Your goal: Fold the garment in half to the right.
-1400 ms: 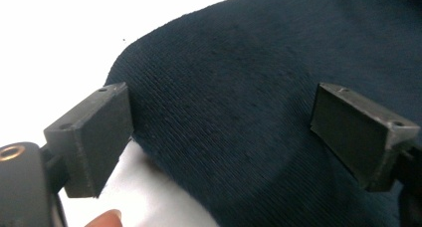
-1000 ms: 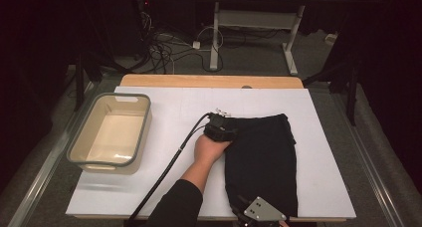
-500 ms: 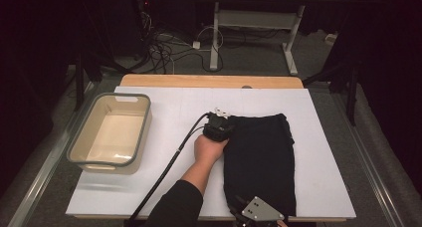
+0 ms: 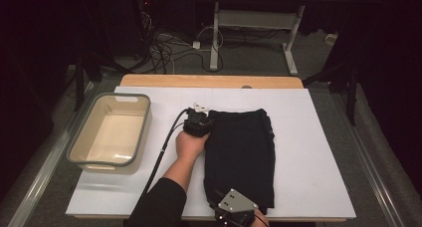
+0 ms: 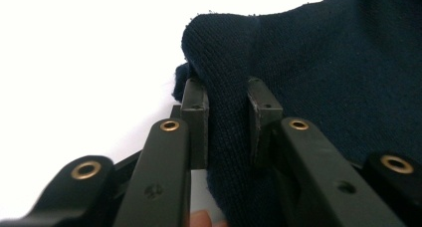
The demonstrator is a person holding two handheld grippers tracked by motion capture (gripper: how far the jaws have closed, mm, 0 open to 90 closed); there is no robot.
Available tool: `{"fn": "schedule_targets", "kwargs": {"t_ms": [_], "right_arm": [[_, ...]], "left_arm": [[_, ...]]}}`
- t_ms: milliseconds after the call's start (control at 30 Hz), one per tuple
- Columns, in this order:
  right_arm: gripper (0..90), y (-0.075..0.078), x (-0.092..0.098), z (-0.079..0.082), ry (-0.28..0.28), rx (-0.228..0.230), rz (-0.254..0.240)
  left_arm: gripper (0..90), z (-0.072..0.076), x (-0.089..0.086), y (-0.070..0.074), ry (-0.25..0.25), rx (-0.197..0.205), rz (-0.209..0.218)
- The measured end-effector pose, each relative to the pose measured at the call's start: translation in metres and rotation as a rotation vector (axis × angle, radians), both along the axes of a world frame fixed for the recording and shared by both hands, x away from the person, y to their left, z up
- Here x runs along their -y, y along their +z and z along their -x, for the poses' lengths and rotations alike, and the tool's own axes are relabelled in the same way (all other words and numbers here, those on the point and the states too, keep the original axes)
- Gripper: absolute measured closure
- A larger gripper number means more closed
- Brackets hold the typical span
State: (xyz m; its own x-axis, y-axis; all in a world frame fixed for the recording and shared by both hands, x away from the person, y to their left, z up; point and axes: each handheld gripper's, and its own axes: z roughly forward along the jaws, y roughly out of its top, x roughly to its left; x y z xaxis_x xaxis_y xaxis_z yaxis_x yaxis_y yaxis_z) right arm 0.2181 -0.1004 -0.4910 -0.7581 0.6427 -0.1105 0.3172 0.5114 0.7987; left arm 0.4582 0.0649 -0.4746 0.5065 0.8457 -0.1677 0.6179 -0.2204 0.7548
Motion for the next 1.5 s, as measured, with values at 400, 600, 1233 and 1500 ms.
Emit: {"fn": "schedule_targets", "kwargs": {"t_ms": [400,600,1233,1500], "right_arm": [[67.0,0.01,-0.05,-0.02,0.054,-0.018,-0.061],[57.1,0.003,-0.055,-0.024,0.072,-0.062,-0.062],[35.0,0.008,0.048,-0.007,-0.034,-0.03,-0.098],[36.9,0.003,0.086,0.005,-0.065,-0.032,-0.074]], "left_arm": [[74.3,-0.01,-0.045,0.011,0.096,0.022,-0.051],[47.4,-0.003,-0.051,0.006,0.118,0.005,-0.029],[40.3,0.127,-0.071,-0.009,-0.115,0.086,0.045],[37.2,0.187,-0.094,-0.012,-0.163,0.103,0.068]]}}
